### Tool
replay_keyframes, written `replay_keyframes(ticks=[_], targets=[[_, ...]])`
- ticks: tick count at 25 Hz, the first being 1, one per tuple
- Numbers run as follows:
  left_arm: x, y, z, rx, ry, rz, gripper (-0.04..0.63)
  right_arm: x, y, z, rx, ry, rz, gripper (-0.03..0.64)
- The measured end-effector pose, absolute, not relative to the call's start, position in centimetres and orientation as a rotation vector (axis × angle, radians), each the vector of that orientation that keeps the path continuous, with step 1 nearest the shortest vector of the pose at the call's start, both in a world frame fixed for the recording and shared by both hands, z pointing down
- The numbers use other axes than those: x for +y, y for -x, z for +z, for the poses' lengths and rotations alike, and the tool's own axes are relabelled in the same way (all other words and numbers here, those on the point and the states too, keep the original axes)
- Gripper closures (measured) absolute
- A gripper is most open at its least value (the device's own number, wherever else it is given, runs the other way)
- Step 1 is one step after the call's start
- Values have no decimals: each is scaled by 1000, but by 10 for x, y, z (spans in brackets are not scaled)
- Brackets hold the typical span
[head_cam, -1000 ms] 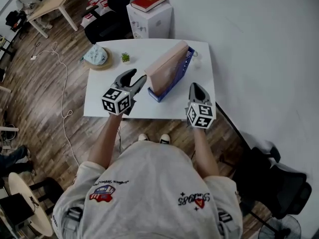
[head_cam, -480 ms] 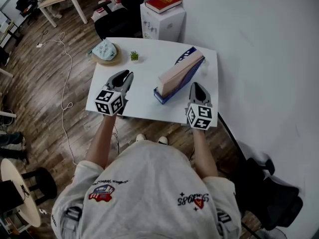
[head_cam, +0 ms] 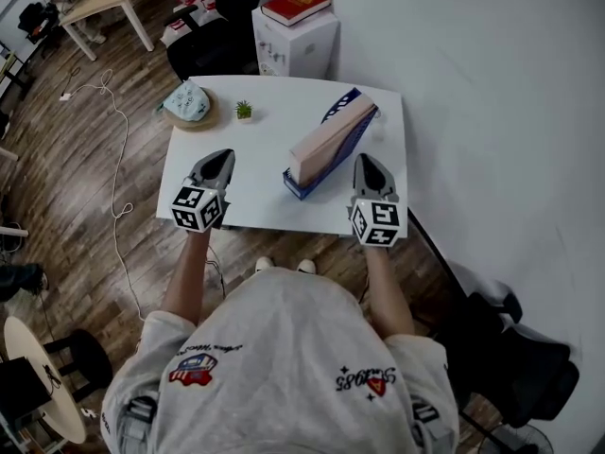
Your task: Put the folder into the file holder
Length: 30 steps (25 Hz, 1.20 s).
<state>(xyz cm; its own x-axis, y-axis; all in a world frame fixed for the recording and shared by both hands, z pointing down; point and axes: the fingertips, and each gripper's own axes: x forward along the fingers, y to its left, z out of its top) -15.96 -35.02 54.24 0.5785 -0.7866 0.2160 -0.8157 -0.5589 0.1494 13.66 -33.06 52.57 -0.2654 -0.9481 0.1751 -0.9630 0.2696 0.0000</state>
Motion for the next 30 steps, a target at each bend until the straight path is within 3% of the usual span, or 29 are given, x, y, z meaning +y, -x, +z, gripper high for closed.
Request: replay_keyframes(ticks=[30], targets=[[-345,119,549,-1154,-2648,219,589,-323,-153,523,-2365,-1831,140,626]])
